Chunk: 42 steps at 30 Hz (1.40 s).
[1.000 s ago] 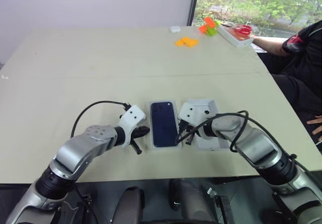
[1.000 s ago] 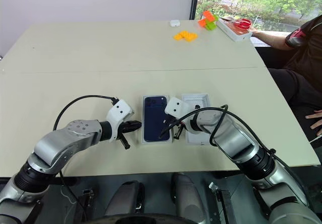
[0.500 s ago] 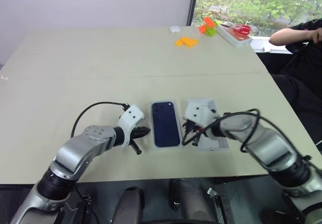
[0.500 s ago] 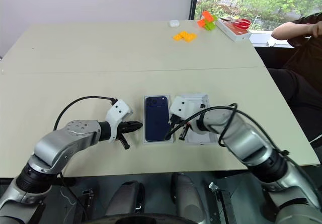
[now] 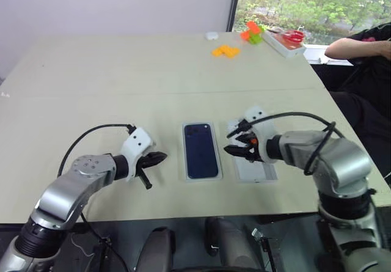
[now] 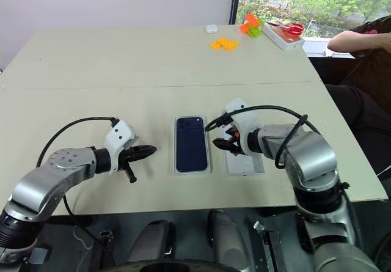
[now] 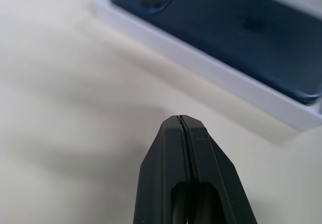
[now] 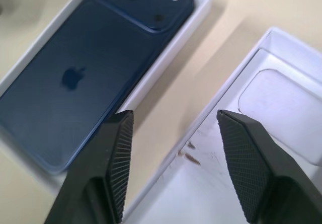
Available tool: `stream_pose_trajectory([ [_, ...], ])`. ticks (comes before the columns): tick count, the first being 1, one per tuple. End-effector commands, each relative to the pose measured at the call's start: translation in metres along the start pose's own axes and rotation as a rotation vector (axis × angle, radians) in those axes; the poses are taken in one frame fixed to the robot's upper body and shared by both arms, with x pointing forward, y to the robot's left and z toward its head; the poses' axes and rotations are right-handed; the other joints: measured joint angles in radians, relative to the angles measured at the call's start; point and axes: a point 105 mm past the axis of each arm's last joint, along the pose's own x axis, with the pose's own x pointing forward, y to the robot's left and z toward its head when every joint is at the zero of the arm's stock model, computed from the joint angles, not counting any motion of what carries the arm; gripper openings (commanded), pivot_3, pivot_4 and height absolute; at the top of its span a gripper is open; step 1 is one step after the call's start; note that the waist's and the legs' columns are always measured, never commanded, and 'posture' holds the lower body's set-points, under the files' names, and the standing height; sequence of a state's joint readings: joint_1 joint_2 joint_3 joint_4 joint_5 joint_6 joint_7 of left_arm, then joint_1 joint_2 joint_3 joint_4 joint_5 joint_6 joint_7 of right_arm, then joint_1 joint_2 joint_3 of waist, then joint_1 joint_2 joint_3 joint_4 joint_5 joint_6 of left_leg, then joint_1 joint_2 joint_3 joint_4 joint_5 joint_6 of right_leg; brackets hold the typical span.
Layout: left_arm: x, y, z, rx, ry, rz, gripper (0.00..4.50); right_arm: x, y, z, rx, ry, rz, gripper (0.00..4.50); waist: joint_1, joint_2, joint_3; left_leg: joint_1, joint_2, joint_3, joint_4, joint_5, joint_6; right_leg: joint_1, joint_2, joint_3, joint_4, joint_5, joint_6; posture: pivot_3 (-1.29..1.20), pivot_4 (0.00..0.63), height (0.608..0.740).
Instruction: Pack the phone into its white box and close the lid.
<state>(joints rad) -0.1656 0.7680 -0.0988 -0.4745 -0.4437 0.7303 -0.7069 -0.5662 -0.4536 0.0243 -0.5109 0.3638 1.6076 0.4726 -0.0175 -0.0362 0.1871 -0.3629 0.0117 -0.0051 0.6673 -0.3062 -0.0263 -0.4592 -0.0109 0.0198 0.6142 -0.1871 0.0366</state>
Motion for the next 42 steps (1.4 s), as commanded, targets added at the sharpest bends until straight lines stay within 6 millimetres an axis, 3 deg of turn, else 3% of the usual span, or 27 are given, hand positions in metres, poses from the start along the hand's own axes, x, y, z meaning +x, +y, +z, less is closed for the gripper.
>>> stream_pose_trajectory([
  [1, -0.005, -0.008, 0.012, 0.089, -0.044, -0.055, 0.00, -0.003, -0.008, 0.005, 0.040, -0.030, -0.054, 2.87, 0.000, 0.000, 0.000, 0.000, 0.000, 0.000, 0.000, 0.000, 0.000, 0.000, 0.000, 0.000, 0.000, 0.000, 0.000, 0.00, 0.150, 0.739],
  [9, -0.012, -0.034, 0.016, 0.148, -0.087, -0.218, 0.00, 0.004, 0.002, -0.013, 0.048, 0.026, -0.058, 2.87, -0.003, 0.000, 0.000, -0.002, 0.001, 0.000, 0.000, 0.000, 0.001, -0.001, 0.001, 0.000, 0.000, 0.000, 0.001, 0.00, 0.150, 0.739],
  [13, -0.010, -0.029, 0.014, 0.160, -0.078, -0.190, 0.00, 0.006, 0.009, -0.018, 0.078, 0.041, -0.019, 1.59, -0.006, 0.000, 0.000, 0.000, 0.001, 0.000, 0.000, 0.000, 0.001, -0.001, 0.001, 0.000, 0.000, 0.000, 0.001, 0.00, 0.150, 0.739],
  [16, -0.009, -0.027, 0.013, 0.157, -0.079, -0.181, 0.00, 0.006, 0.011, -0.018, 0.097, 0.050, -0.008, 0.11, -0.006, 0.000, 0.000, 0.000, 0.001, 0.000, 0.000, 0.000, 0.001, -0.001, 0.001, 0.000, 0.000, 0.000, 0.001, 0.00, 0.150, 0.739],
  [22, -0.013, -0.015, 0.016, 0.107, -0.113, -0.118, 0.00, 0.003, 0.004, -0.004, 0.147, 0.015, -0.046, 0.04, -0.008, 0.000, 0.000, -0.001, 0.001, 0.000, 0.000, 0.000, 0.001, -0.001, 0.001, 0.001, 0.000, 0.000, 0.001, 0.00, 0.150, 0.739],
  [27, -0.022, 0.012, 0.016, 0.041, -0.148, 0.012, 0.00, -0.015, -0.001, 0.044, 0.174, -0.159, -0.047, 0.04, -0.022, 0.001, 0.000, -0.002, 0.002, 0.000, 0.000, 0.000, 0.001, -0.001, 0.001, 0.001, 0.000, 0.001, 0.002, 0.00, 0.150, 0.739],
  [31, -0.031, 0.034, 0.009, -0.010, -0.154, 0.118, 0.00, -0.029, 0.037, 0.075, 0.247, -0.344, 0.258, 0.04, -0.026, 0.001, 0.000, -0.002, 0.003, -0.001, 0.000, -0.001, 0.002, -0.001, 0.002, 0.000, 0.000, 0.002, 0.004, 0.00, 0.150, 0.739],
  [35, -0.037, 0.050, 0.001, -0.042, -0.148, 0.191, 0.00, -0.037, 0.075, 0.091, 0.428, -0.394, 0.536, 0.04, -0.028, 0.001, 0.000, -0.004, 0.005, -0.001, -0.001, -0.002, 0.004, -0.003, 0.002, 0.000, 0.000, 0.004, 0.001, 0.00, 0.150, 0.739],
  [42, -0.040, 0.066, -0.004, -0.053, -0.138, 0.255, 0.00, 0.000, 0.124, 0.111, 0.879, -0.315, 0.790, 0.04, -0.028, 0.001, 0.000, -0.007, 0.006, 0.000, 0.000, -0.002, 0.004, -0.004, 0.001, 0.001, 0.001, 0.004, 0.001, 0.00, 0.150, 0.739],
])
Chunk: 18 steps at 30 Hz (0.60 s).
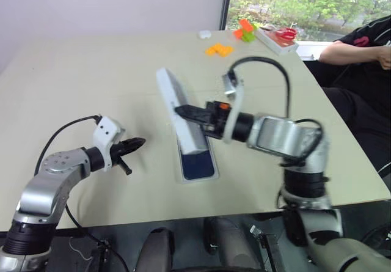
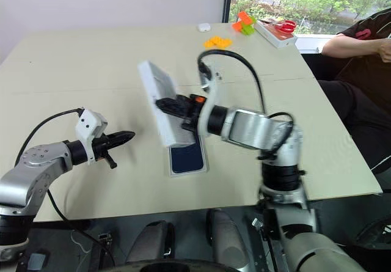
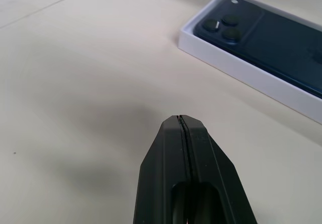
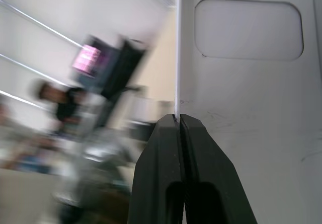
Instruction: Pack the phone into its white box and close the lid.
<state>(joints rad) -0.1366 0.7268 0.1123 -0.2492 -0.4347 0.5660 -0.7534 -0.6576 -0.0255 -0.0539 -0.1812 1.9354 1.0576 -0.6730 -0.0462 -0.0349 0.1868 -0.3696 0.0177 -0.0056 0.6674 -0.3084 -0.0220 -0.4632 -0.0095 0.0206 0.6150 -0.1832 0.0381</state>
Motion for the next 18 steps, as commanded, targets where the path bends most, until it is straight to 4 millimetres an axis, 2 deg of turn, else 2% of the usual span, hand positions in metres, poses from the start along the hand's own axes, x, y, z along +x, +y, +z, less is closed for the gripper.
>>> stream_pose_trajectory([
  [1, -0.005, 0.010, 0.009, 0.037, -0.033, 0.049, 0.00, 0.015, -0.001, -0.004, 0.180, -0.009, 0.010, 0.04, 0.002, 0.000, 0.000, 0.000, 0.000, 0.000, 0.000, 0.000, 0.000, -0.001, 0.000, 0.000, 0.000, 0.000, 0.000, 0.00, 0.150, 0.739],
  [5, -0.007, 0.013, 0.007, 0.038, -0.030, 0.069, 0.00, 0.031, -0.018, -0.026, 0.346, 0.039, -0.085, 0.04, 0.005, 0.000, 0.000, -0.002, -0.001, -0.001, 0.001, 0.000, 0.000, -0.003, -0.003, -0.002, -0.001, 0.001, -0.001, 0.00, 0.150, 0.739],
  [8, -0.008, 0.012, 0.007, 0.034, -0.030, 0.075, 0.00, 0.033, -0.035, -0.039, 0.451, 0.059, -0.172, 0.04, 0.002, 0.000, 0.000, -0.003, -0.002, -0.001, 0.001, 0.000, 0.000, -0.003, -0.005, 0.000, -0.002, 0.001, -0.001, 0.00, 0.150, 0.739],
  [11, -0.008, 0.009, 0.006, 0.041, -0.028, 0.074, 0.00, 0.026, -0.053, -0.037, 0.488, 0.040, -0.266, 0.04, 0.002, 0.000, -0.001, -0.003, -0.002, -0.001, 0.000, 0.000, 0.000, -0.003, -0.005, 0.001, -0.001, 0.001, -0.001, 0.00, 0.150, 0.739],
  [14, -0.004, 0.006, 0.007, 0.041, -0.033, 0.063, 0.00, 0.024, -0.055, -0.036, 0.486, 0.036, -0.291, 0.04, 0.002, 0.001, -0.001, 0.000, -0.001, -0.001, 0.000, 0.000, 0.000, -0.001, -0.003, 0.000, -0.001, 0.000, -0.001, 0.00, 0.150, 0.739],
  [16, 0.000, 0.004, 0.009, 0.042, -0.039, 0.054, 0.00, 0.023, -0.055, -0.036, 0.474, 0.036, -0.297, 0.59, 0.002, 0.001, -0.001, 0.002, -0.001, -0.001, 0.000, 0.000, 0.000, 0.001, -0.002, -0.001, -0.001, 0.000, 0.000, 0.00, 0.150, 0.739],
  [18, 0.008, -0.003, 0.015, 0.042, -0.065, 0.025, 0.00, 0.017, -0.049, -0.026, 0.399, 0.009, -0.281, 1.44, 0.002, 0.001, -0.001, 0.004, 0.001, -0.001, 0.000, 0.000, 0.000, 0.002, -0.001, -0.001, -0.001, -0.001, 0.000, 0.00, 0.150, 0.739],
])
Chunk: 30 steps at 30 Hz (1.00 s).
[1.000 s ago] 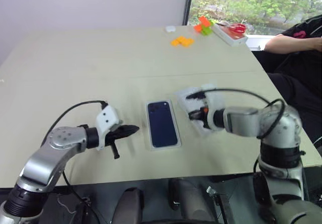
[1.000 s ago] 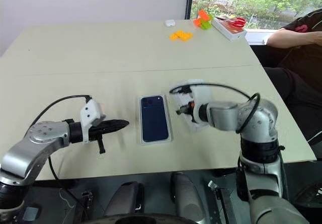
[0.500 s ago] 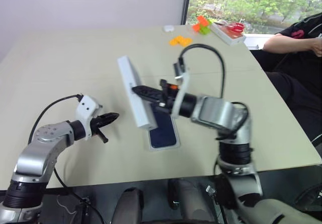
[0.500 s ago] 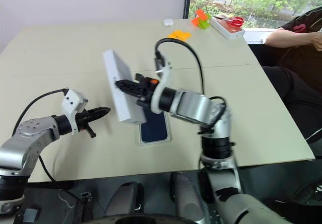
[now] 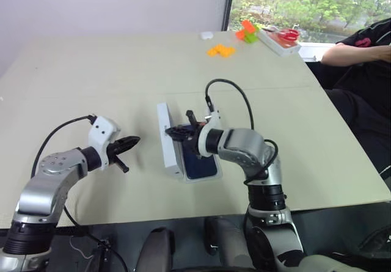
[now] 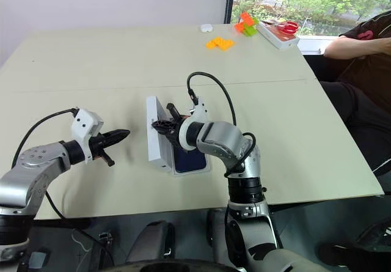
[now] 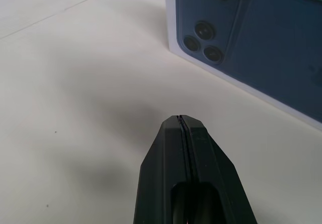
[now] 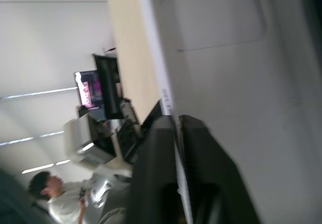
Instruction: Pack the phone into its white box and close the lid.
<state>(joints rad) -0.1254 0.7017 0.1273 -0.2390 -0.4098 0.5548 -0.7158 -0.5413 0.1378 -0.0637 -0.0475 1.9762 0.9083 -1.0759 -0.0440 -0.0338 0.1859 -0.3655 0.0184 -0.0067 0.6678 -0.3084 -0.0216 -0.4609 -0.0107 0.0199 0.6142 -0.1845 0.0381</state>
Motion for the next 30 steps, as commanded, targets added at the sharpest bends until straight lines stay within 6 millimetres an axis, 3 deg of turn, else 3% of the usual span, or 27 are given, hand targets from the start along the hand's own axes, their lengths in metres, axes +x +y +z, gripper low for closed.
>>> stream_pose_trajectory([
  [1, 0.011, -0.013, 0.021, 0.049, -0.071, -0.046, 0.00, -0.004, 0.021, -0.004, -0.041, -0.011, 0.084, 1.94, 0.000, 0.000, 0.000, 0.000, 0.000, 0.000, 0.000, 0.000, 0.000, 0.000, 0.001, 0.000, 0.000, 0.000, 0.000, 0.00, 0.150, 0.739],
  [3, 0.019, -0.020, 0.028, 0.046, -0.099, -0.070, 0.00, -0.017, 0.030, 0.007, -0.158, -0.055, 0.113, 2.93, -0.001, 0.000, 0.000, -0.001, 0.000, 0.000, 0.000, 0.000, 0.000, -0.001, 0.001, 0.000, 0.000, 0.001, 0.000, 0.00, 0.150, 0.739],
  [8, 0.032, -0.040, 0.040, 0.042, -0.144, -0.140, 0.00, -0.047, 0.023, 0.032, -0.452, -0.117, 0.027, 2.93, 0.002, 0.000, 0.000, -0.006, -0.002, 0.001, 0.000, 0.000, 0.000, -0.004, -0.001, 0.000, -0.001, 0.002, -0.001, 0.00, 0.150, 0.739],
  [15, 0.048, -0.077, 0.046, 0.055, -0.149, -0.278, 0.00, -0.079, -0.004, 0.076, -0.695, -0.243, -0.176, 2.93, 0.002, 0.000, 0.000, -0.008, -0.003, 0.002, 0.000, -0.001, 0.002, -0.004, -0.001, 0.001, -0.001, 0.001, 0.000, 0.00, 0.150, 0.739],
  [20, 0.056, -0.092, 0.053, 0.073, -0.156, -0.323, 0.00, -0.087, -0.010, 0.086, -0.914, -0.248, -0.273, 2.93, 0.000, 0.000, 0.000, -0.007, -0.003, 0.003, 0.000, -0.001, 0.002, -0.002, 0.002, 0.002, -0.001, -0.001, 0.003, 0.00, 0.150, 0.739],
  [25, 0.043, -0.070, 0.072, -0.026, -0.219, -0.251, 0.00, -0.092, -0.009, 0.091, -1.110, -0.246, -0.327, 2.93, 0.001, 0.000, 0.000, -0.007, -0.002, 0.002, 0.000, -0.001, 0.002, -0.002, 0.005, 0.002, 0.001, -0.001, 0.003, 0.00, 0.150, 0.739],
  [27, 0.035, -0.050, 0.081, -0.148, -0.261, -0.180, 0.00, -0.093, -0.010, 0.091, -1.171, -0.237, -0.335, 2.93, 0.001, 0.000, 0.000, -0.007, -0.002, 0.001, 0.000, -0.001, 0.002, -0.002, 0.006, 0.002, 0.001, -0.001, 0.003, 0.00, 0.150, 0.739],
  [30, 0.024, -0.020, 0.076, -0.349, -0.235, -0.070, 0.00, -0.092, -0.009, 0.089, -1.246, -0.225, -0.329, 2.93, 0.000, 0.000, 0.000, -0.007, -0.001, 0.001, 0.000, -0.001, 0.002, -0.002, 0.006, 0.001, 0.001, -0.001, 0.003, 0.00, 0.150, 0.739],
])
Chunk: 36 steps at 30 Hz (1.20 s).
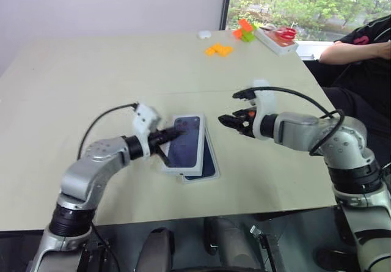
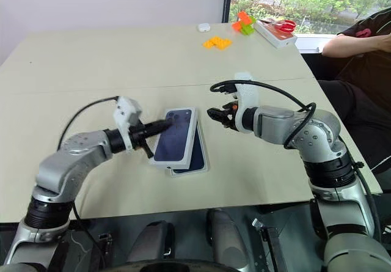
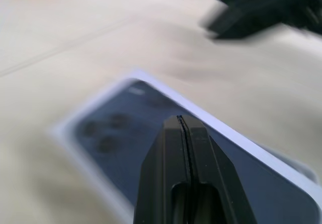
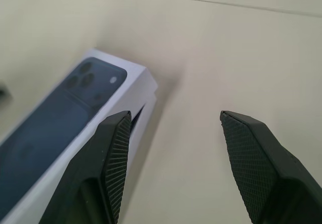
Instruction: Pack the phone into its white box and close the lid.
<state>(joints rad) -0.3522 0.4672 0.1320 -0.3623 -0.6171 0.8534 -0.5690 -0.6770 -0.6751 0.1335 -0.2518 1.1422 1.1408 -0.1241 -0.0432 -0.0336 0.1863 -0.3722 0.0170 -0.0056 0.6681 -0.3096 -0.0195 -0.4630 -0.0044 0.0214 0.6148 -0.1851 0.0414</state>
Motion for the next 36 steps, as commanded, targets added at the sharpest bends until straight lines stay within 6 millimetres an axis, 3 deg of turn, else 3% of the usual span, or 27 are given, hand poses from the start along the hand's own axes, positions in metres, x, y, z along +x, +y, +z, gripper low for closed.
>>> stream_pose_trajectory([
  [1, -0.018, 0.025, 0.008, -0.158, 0.003, 0.133, 0.00, -0.005, 0.007, 0.012, -0.122, -0.055, 0.023, 2.71, 0.000, 0.000, 0.000, 0.000, 0.000, 0.000, 0.000, 0.000, 0.000, 0.000, 0.000, 0.000, 0.000, 0.000, 0.000, 0.00, 0.150, 0.739],
  [4, -0.034, 0.042, -0.022, -0.240, 0.169, 0.258, 0.00, -0.005, 0.014, 0.002, -0.262, -0.014, 0.040, 1.59, 0.000, 0.000, 0.000, 0.001, 0.000, 0.000, 0.000, 0.000, 0.000, 0.000, 0.000, 0.000, 0.000, 0.000, 0.000, 0.00, 0.150, 0.739],
  [7, -0.041, 0.036, -0.033, -0.278, 0.226, 0.251, 0.00, -0.003, 0.020, -0.005, -0.321, 0.004, 0.074, 0.03, 0.000, 0.000, 0.000, 0.002, -0.001, 0.001, 0.000, 0.000, 0.000, -0.002, -0.001, 0.000, -0.001, 0.000, 0.000, 0.00, 0.150, 0.739],
  [18, -0.015, -0.006, -0.062, -0.069, 0.419, 0.069, 0.00, 0.008, 0.037, -0.027, -0.395, 0.080, 0.121, 0.03, 0.013, -0.001, 0.000, 0.001, -0.005, 0.001, 0.001, 0.001, -0.001, -0.002, -0.007, -0.001, -0.001, 0.002, -0.004, 0.00, 0.150, 0.739],
  [28, -0.014, -0.038, -0.056, -0.017, 0.390, -0.114, 0.00, 0.004, 0.048, -0.032, -0.399, 0.092, 0.180, 0.03, 0.009, -0.001, 0.000, 0.001, -0.004, 0.000, 0.001, 0.001, -0.001, -0.002, -0.006, -0.002, 0.000, 0.002, -0.004, 0.00, 0.150, 0.739],
  [36, -0.017, -0.045, -0.056, -0.010, 0.395, -0.154, 0.00, -0.002, 0.053, -0.035, -0.414, 0.108, 0.216, 0.03, 0.007, -0.001, 0.000, 0.002, -0.005, 0.000, 0.001, 0.001, -0.001, -0.002, -0.006, -0.002, 0.000, 0.002, -0.004, 0.00, 0.150, 0.739],
])
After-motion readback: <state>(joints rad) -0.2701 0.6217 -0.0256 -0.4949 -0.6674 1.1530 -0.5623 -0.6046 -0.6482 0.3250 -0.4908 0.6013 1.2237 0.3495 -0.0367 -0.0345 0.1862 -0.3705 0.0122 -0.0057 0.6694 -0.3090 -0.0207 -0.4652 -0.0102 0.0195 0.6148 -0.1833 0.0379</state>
